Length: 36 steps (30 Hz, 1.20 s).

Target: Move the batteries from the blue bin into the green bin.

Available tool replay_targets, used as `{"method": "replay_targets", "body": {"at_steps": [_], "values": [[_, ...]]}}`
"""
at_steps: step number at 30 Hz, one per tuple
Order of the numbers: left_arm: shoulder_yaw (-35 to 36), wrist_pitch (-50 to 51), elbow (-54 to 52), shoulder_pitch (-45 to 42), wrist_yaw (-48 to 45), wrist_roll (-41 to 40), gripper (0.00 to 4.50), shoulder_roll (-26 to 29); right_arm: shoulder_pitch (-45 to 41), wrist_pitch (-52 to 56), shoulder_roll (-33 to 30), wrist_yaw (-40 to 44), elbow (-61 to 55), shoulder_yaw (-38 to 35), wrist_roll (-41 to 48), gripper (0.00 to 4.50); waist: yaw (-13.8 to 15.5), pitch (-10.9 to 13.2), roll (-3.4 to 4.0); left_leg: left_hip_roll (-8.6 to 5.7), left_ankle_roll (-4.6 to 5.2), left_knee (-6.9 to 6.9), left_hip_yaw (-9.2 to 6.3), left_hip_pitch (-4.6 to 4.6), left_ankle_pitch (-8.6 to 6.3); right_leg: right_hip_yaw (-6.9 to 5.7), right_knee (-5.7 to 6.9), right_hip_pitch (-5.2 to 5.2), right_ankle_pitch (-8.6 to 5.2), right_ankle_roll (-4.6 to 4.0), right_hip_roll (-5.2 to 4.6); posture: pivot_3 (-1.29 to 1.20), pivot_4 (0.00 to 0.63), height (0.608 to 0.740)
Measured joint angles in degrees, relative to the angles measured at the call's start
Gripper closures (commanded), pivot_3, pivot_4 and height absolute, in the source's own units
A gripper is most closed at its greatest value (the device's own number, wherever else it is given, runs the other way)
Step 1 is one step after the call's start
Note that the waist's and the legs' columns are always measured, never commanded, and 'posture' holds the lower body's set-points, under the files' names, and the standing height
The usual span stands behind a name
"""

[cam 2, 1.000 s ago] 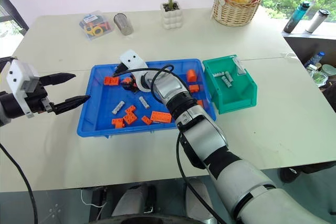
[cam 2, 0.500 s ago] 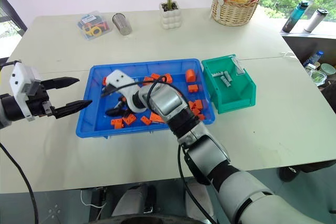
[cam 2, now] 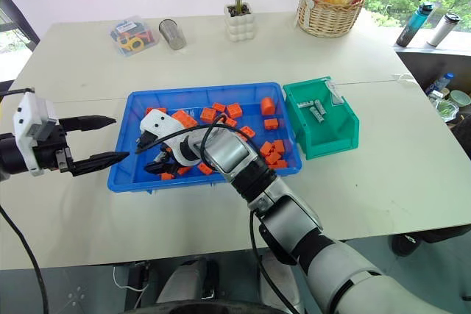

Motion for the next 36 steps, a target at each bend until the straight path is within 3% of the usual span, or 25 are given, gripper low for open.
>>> {"method": "replay_targets", "body": {"at_steps": [7, 14, 21, 36], "values": [[0.00, 0.52, 0.02, -0.14, 0.01, 0.01, 0.00, 0.00, -1.69, -4.38, -2.31, 1.69, 1.87, -0.31, -0.98, 0.92, 0.01, 0.00, 0.00, -0.05, 0.00, 0.03, -0.14, 0.00, 0.00, 0.00, -0.01, 0.05, 0.00, 0.00, 0.00, 0.00, 0.150, 0.737], [-0.16, 0.56, 0.19, -2.03, 0.51, 0.05, 0.00, -0.02, -9.50, -23.26, -5.42, 13.89, 10.65, 2.27, -4.07, 0.92, -0.36, 0.00, 0.00, -0.05, 0.00, 0.06, -0.15, 0.03, 0.00, -0.01, -0.05, 0.03, 0.00, 0.00, 0.02, 0.00, 0.150, 0.737], [-0.07, 0.84, -0.43, -1.49, 0.72, 0.03, 0.00, -0.04, -10.55, -37.54, -5.16, 22.14, 21.70, 2.49, -6.49, 0.92, -0.37, 0.01, 0.01, -0.06, -0.01, 0.09, -0.25, 0.03, 0.01, -0.02, -0.06, 0.03, 0.00, 0.00, 0.02, 0.00, 0.150, 0.737], [0.71, 1.15, -2.17, -0.15, 1.83, -0.96, 0.00, -0.07, -14.31, -52.11, -1.21, 14.14, 38.70, 1.48, -14.57, 0.92, -0.33, 0.04, 0.06, -0.23, -0.09, 0.07, -0.90, 0.03, 0.05, -0.02, -0.07, 0.05, 0.00, 0.00, 0.08, 0.00, 0.150, 0.737]]}}
